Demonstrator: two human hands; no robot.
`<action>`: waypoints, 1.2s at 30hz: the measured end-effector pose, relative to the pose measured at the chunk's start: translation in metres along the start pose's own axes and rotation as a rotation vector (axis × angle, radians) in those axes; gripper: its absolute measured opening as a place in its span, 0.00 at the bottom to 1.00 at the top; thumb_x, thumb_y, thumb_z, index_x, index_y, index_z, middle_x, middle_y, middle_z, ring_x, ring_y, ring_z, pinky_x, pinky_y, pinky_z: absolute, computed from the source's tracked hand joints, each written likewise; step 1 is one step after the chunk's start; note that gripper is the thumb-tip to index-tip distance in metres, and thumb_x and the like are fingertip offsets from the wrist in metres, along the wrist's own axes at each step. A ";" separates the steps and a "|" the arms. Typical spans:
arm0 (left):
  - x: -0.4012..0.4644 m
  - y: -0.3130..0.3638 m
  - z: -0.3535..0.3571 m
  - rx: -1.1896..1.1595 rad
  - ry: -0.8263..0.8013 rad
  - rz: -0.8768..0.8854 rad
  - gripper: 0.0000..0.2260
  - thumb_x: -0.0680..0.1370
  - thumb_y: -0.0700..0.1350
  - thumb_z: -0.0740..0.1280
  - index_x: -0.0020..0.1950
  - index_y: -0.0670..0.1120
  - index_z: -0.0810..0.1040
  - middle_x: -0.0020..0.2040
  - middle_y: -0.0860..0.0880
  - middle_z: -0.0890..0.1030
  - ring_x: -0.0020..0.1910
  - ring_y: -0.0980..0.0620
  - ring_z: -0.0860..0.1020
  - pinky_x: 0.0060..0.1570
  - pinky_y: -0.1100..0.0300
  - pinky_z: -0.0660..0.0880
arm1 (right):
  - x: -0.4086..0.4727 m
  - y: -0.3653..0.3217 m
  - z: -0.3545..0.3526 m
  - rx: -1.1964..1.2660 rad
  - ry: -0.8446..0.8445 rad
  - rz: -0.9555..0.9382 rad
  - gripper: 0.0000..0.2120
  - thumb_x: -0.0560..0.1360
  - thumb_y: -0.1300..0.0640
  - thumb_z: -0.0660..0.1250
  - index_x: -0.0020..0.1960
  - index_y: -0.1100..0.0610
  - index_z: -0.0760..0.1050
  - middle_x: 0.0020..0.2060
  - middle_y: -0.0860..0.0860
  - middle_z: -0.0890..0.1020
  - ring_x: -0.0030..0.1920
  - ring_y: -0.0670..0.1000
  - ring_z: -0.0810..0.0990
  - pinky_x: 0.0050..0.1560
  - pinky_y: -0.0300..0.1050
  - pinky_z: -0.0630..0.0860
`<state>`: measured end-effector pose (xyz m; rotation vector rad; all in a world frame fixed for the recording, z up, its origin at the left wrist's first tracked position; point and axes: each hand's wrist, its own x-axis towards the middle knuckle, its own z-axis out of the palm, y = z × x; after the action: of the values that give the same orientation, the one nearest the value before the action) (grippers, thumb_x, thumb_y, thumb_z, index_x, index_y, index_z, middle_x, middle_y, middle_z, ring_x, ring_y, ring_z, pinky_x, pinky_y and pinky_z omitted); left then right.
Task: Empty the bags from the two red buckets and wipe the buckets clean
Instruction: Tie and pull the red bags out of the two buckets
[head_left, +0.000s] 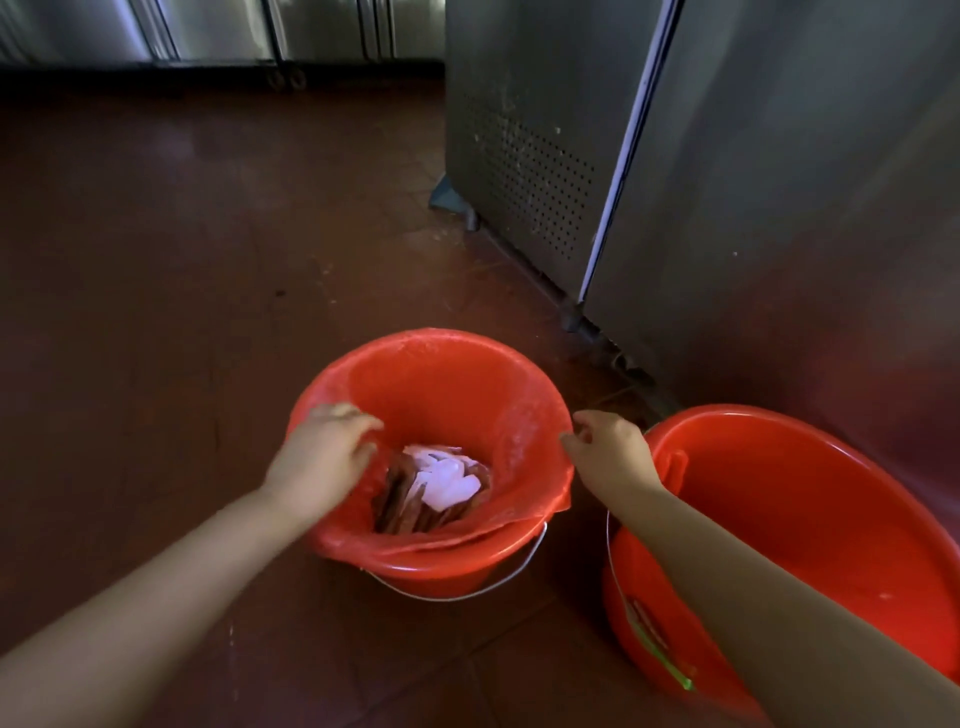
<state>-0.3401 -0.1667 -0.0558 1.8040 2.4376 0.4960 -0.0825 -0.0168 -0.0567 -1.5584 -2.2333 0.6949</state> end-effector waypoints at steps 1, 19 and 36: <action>0.003 -0.016 -0.004 0.062 0.049 -0.067 0.16 0.74 0.41 0.69 0.62 0.44 0.79 0.57 0.43 0.79 0.57 0.40 0.73 0.59 0.53 0.69 | 0.000 -0.001 0.003 -0.008 -0.005 0.015 0.09 0.73 0.53 0.67 0.38 0.58 0.74 0.37 0.55 0.79 0.40 0.56 0.77 0.36 0.44 0.67; 0.015 -0.044 0.013 -0.061 0.198 -0.047 0.02 0.69 0.40 0.75 0.40 0.44 0.85 0.39 0.46 0.82 0.45 0.41 0.80 0.42 0.53 0.77 | 0.007 -0.005 0.042 0.004 0.306 0.073 0.03 0.75 0.57 0.67 0.46 0.56 0.77 0.46 0.50 0.77 0.39 0.48 0.71 0.39 0.42 0.66; 0.001 -0.059 -0.008 0.196 0.097 -0.429 0.25 0.73 0.34 0.62 0.70 0.43 0.68 0.64 0.37 0.71 0.58 0.36 0.75 0.52 0.47 0.74 | 0.012 -0.008 0.040 -0.059 0.367 0.146 0.08 0.74 0.52 0.67 0.37 0.51 0.73 0.39 0.47 0.74 0.37 0.50 0.71 0.37 0.43 0.64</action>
<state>-0.3964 -0.1823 -0.0651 1.2686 2.9156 0.3221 -0.1141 -0.0159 -0.0857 -1.7306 -1.9012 0.3457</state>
